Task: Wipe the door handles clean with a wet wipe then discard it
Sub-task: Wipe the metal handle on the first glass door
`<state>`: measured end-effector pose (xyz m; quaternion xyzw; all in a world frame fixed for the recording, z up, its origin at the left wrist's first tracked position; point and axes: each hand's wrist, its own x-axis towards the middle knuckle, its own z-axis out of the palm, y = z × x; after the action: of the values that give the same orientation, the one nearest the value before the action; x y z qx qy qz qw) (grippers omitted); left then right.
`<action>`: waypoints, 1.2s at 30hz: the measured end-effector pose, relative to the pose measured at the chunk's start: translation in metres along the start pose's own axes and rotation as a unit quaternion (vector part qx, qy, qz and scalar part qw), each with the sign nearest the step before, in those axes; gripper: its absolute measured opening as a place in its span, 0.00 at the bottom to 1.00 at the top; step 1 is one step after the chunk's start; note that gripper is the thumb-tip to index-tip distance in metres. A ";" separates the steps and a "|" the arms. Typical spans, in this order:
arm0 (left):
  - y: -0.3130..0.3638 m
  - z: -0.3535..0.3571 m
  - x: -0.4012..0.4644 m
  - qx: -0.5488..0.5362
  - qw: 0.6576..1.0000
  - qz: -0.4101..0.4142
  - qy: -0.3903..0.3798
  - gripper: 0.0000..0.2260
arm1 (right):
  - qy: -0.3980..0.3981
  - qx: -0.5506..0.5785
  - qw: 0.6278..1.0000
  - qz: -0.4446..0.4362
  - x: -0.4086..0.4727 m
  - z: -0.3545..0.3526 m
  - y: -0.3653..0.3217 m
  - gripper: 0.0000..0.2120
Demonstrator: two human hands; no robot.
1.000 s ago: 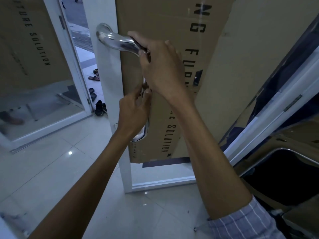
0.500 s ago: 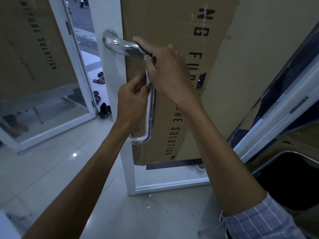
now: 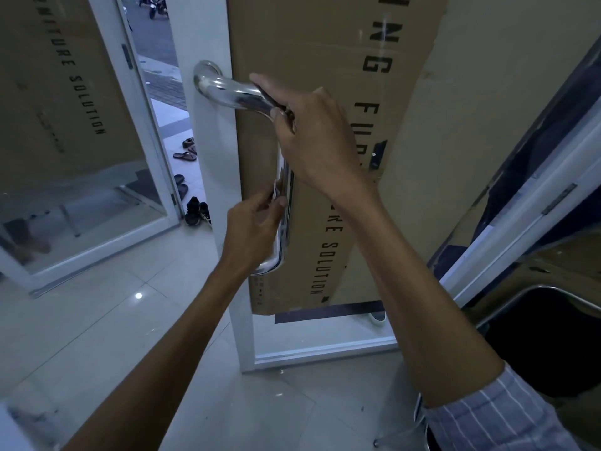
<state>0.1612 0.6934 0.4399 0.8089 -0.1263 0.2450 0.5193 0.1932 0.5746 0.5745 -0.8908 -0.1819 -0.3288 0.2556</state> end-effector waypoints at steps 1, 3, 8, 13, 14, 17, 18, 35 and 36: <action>-0.005 0.002 -0.004 0.011 1.000 -0.007 -0.007 0.14 | 0.002 0.002 1.000 -0.006 0.000 -0.001 0.000 0.26; -0.009 0.002 -0.007 0.018 1.000 -0.013 -0.013 0.16 | 0.005 0.004 1.000 -0.012 -0.001 -0.003 0.000 0.25; 0.010 -0.008 0.012 -0.024 1.000 0.003 0.014 0.15 | 0.005 0.004 1.000 -0.017 0.000 -0.003 0.000 0.24; 0.001 -0.004 -0.001 0.017 0.999 -0.038 -0.017 0.17 | 0.004 0.008 1.000 -0.020 0.000 -0.003 -0.001 0.25; 0.000 -0.004 -0.001 0.017 0.999 -0.042 -0.015 0.18 | 0.001 0.008 1.000 -0.017 -0.001 -0.003 -0.002 0.25; 0.005 -0.005 0.004 -0.012 0.999 -0.034 0.012 0.18 | 0.001 -0.005 1.000 -0.013 0.000 -0.003 -0.001 0.24; 0.007 -0.005 0.004 -0.016 0.999 -0.031 0.019 0.17 | 0.004 -0.006 1.000 -0.013 0.000 -0.002 -0.002 0.24; 0.044 -0.049 -0.003 -0.031 0.997 -0.071 -0.001 0.08 | 0.232 0.063 0.969 0.057 -0.103 0.022 -0.015 0.17; 0.046 -0.049 -0.002 -0.041 0.995 -0.086 -0.010 0.07 | 0.233 0.058 0.969 0.056 -0.116 0.028 -0.014 0.18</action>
<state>0.1253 0.7179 0.4909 0.7971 -0.0714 0.1855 0.5702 0.1171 0.5836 0.4826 -0.7820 -0.0854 -0.5014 0.3603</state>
